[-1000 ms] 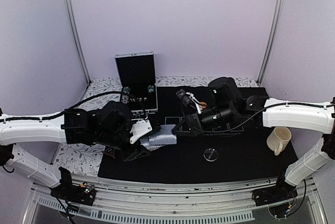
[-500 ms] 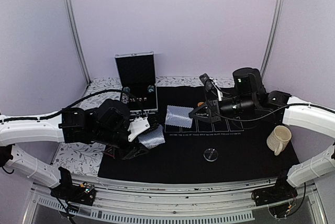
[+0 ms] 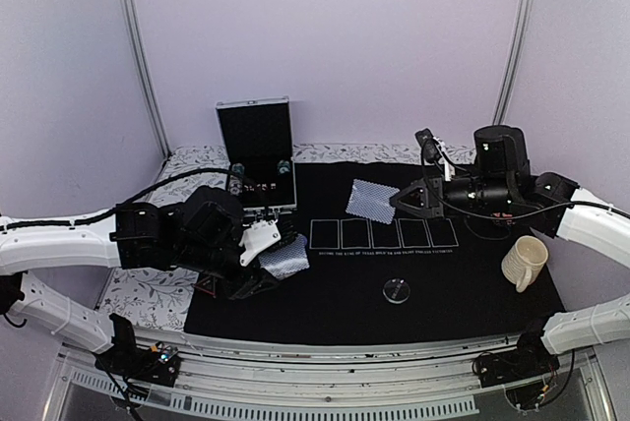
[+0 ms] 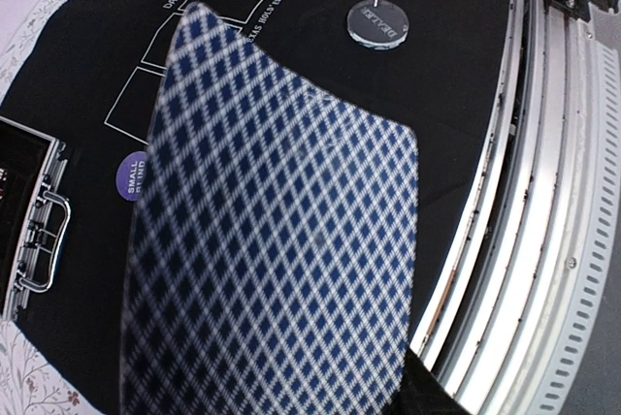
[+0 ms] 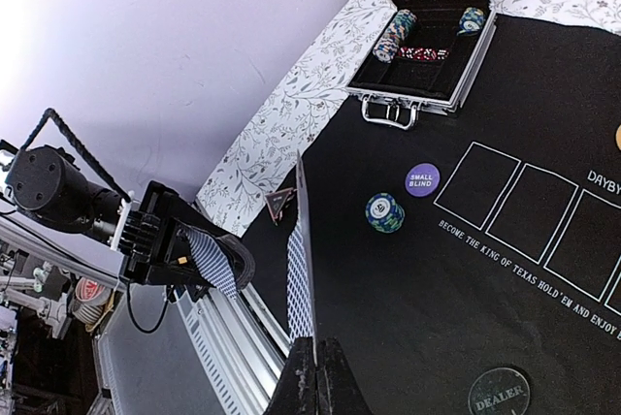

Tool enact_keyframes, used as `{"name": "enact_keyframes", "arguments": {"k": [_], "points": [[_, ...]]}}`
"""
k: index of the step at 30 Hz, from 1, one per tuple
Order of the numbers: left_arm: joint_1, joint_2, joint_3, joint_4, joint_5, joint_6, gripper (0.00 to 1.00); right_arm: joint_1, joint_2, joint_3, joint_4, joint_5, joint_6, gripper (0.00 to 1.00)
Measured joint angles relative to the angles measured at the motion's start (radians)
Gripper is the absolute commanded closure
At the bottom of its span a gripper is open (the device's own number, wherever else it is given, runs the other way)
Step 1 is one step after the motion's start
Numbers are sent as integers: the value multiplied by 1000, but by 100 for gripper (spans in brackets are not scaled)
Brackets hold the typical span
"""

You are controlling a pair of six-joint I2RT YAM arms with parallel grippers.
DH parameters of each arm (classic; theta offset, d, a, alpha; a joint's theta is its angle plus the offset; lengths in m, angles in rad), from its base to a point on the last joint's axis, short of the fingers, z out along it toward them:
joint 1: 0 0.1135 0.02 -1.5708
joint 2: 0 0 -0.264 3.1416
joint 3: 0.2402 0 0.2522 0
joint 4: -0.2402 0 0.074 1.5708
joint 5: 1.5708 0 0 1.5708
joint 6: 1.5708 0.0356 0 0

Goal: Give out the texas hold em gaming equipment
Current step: Distribute the poker card in the big blind area.

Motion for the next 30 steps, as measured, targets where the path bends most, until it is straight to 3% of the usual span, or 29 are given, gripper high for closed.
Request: {"name": "enact_keyframes", "arguments": {"k": [24,30], "points": [[26,0,0,0,14,10,56,-35,2,-5,-48,27,-23,98],[31,0,0,1,16,12,56,-111,104,-4,10,16,-27,98]]}}
